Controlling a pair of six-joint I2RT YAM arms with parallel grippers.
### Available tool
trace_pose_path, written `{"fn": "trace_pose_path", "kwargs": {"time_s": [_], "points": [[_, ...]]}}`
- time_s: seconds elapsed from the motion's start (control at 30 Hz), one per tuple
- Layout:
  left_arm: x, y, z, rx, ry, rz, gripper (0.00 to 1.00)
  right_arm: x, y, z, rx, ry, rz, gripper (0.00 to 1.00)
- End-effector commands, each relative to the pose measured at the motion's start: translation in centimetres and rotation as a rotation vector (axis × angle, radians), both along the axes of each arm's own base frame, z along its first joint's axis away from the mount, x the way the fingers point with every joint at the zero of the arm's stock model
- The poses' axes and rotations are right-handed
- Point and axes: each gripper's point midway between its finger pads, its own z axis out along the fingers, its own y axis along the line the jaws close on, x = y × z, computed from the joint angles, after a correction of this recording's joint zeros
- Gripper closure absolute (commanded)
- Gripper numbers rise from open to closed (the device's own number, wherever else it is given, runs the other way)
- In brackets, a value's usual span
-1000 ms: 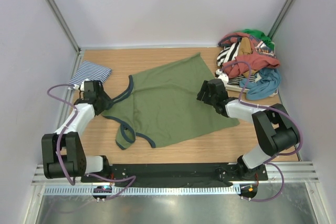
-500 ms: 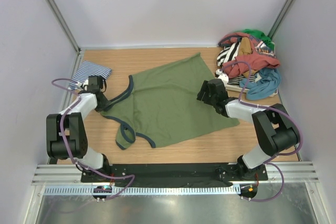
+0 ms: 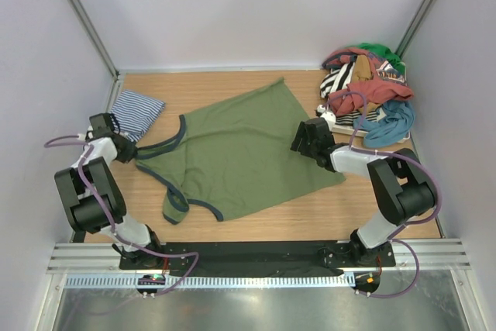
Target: Fold and stack the tank tops
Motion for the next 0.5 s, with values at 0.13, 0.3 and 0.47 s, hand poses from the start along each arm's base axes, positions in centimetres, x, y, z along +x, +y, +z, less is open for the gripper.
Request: {"fn": "trace_pose_path", "kwargs": {"time_s": [0.13, 0.3, 0.47], "points": [[4.3, -1.7, 3.3, -0.068, -0.164, -0.071, 0.49, 1.6, 0.0, 1.7, 0.017, -0.054, -0.035, 0.32], [1.3, -1.6, 6.8, 0.165, -0.107, -0.037, 0.19, 1.7, 0.3, 1.8, 0.024, -0.057, -0.028, 0.31], [0.0, -6.5, 10.5, 0.277, -0.133, -0.164, 0.17, 1.7, 0.4, 1.8, 0.026, -0.056, -0.026, 0.32]]}}
